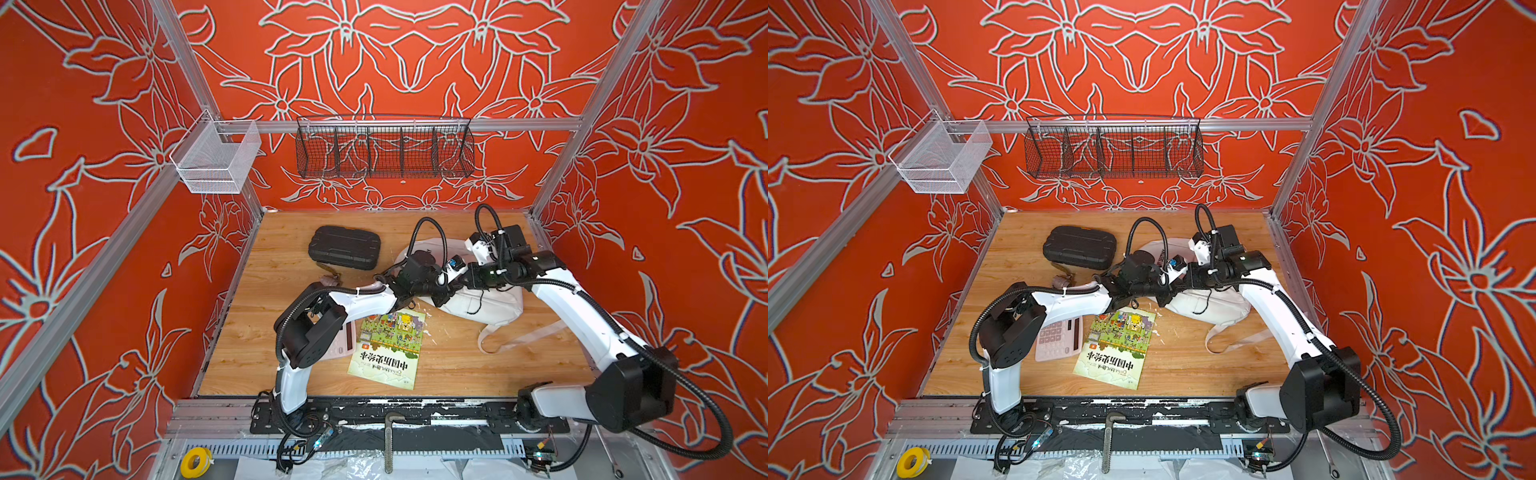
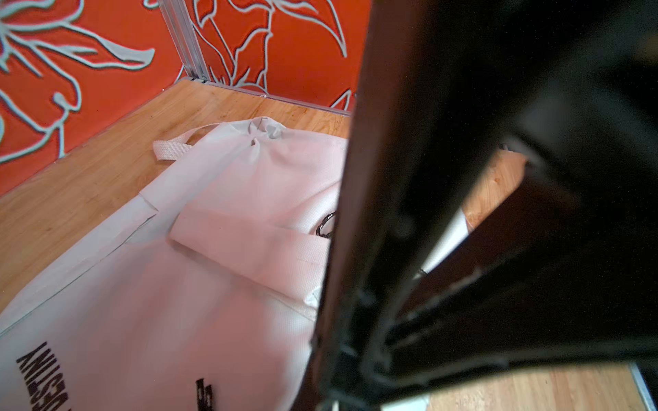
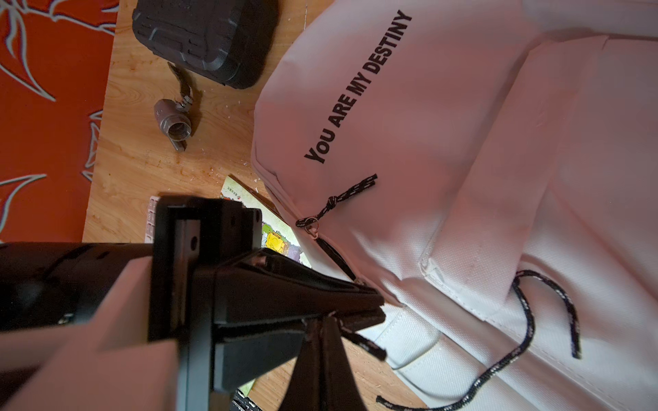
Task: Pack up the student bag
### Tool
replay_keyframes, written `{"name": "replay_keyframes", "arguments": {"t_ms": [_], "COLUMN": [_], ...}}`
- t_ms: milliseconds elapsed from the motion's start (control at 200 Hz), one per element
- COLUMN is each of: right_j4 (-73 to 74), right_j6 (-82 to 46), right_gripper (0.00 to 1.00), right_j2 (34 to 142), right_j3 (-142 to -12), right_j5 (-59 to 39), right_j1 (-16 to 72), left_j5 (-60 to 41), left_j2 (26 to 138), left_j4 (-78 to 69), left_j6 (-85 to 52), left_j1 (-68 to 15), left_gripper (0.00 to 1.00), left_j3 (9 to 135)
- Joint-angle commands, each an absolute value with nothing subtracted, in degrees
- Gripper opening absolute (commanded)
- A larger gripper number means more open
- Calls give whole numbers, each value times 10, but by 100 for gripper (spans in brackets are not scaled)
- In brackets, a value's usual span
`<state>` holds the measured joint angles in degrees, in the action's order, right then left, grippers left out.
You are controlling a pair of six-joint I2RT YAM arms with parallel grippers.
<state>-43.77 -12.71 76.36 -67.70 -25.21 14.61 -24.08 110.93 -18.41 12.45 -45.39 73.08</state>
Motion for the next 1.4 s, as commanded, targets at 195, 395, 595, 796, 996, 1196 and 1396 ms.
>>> {"name": "replay_keyframes", "arguments": {"t_ms": [195, 395, 595, 796, 996, 1196, 1396], "right_j4": [-428, -404, -273, -283, -111, -44, 98], "right_j6": [104, 290, 395, 448, 516, 575, 598], "right_gripper": [74, 80, 76, 66, 69, 64, 65], "right_j2": [626, 553, 447, 487, 412, 446, 508], "right_j3": [-602, -490, -364, -371, -269, -259, -260], "right_j5": [-147, -212, -258, -256, -165, -41, 11], "right_j1": [148, 148, 149, 150, 187, 199, 202], "left_j5": [-232, -235, -262, -292, -287, -300, -317], "left_j2": [1093, 1078, 1064, 1058, 1068, 1079, 1089], "left_j4": [-168, -174, -185, -167, -128, -127, -108], "left_j6": [152, 128, 79, 64, 45, 17, 0], "left_j1": [-455, -442, -418, -415, -414, -414, -414], "left_gripper": [0, 0, 0, 0, 0, 0, 0], "left_j3": [742, 744, 759, 792, 846, 873, 895]}}
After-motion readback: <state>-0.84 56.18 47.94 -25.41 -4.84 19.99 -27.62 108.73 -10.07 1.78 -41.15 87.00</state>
